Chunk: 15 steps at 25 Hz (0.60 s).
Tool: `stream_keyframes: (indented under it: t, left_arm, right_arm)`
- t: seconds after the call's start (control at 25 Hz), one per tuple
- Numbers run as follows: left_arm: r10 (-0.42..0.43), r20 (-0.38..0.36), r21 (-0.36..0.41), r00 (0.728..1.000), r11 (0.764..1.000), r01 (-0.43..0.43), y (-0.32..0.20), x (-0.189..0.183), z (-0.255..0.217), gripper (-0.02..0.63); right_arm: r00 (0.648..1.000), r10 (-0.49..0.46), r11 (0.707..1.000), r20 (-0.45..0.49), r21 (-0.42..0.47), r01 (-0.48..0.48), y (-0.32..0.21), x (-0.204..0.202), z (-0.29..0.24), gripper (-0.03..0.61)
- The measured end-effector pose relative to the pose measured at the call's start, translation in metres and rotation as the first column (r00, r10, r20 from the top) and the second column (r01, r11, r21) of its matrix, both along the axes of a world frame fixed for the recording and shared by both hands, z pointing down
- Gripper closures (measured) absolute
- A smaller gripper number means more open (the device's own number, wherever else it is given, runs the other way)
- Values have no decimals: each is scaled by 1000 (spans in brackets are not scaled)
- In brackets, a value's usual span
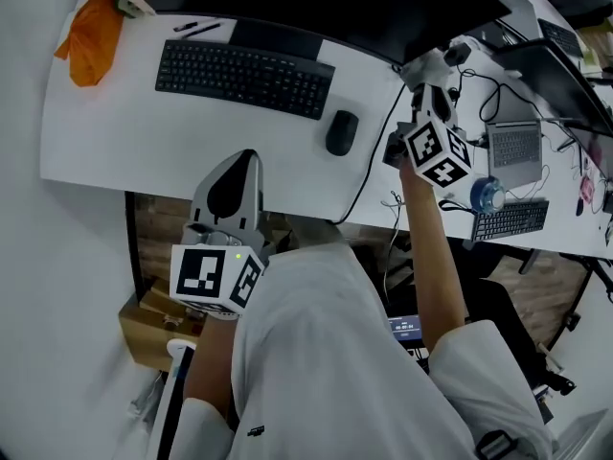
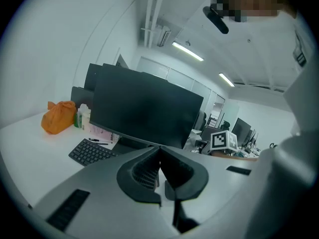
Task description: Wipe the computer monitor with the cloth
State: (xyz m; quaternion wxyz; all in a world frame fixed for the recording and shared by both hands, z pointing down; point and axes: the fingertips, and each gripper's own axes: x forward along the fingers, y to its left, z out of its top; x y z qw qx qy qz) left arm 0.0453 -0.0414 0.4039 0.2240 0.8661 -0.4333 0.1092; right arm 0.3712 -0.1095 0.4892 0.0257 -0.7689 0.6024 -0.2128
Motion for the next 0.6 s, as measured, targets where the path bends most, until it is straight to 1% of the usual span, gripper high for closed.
stream_keyframes:
  t: [0.16, 0.32, 0.48, 0.6]
  left_arm:
    - [11, 6, -5, 1000, 1000, -11, -2, 4, 3, 595]
    - [20, 13, -11, 1000, 1000, -20, -2, 5, 6, 595]
    - [20, 22, -15, 1000, 1000, -19, -2, 2, 6, 595]
    - [17, 18, -1, 1000, 1000, -17, -6, -1, 0, 595]
  right_arm:
    - [999, 14, 999, 46, -45, -12, -9, 8, 30, 560]
    - [995, -25, 997, 100, -67, 32, -22, 6, 51, 560]
    - [982, -60, 998, 182, -22, 65, -32, 2, 41, 560]
    - [978, -89, 996, 188, 35, 83, -34, 1, 17, 560]
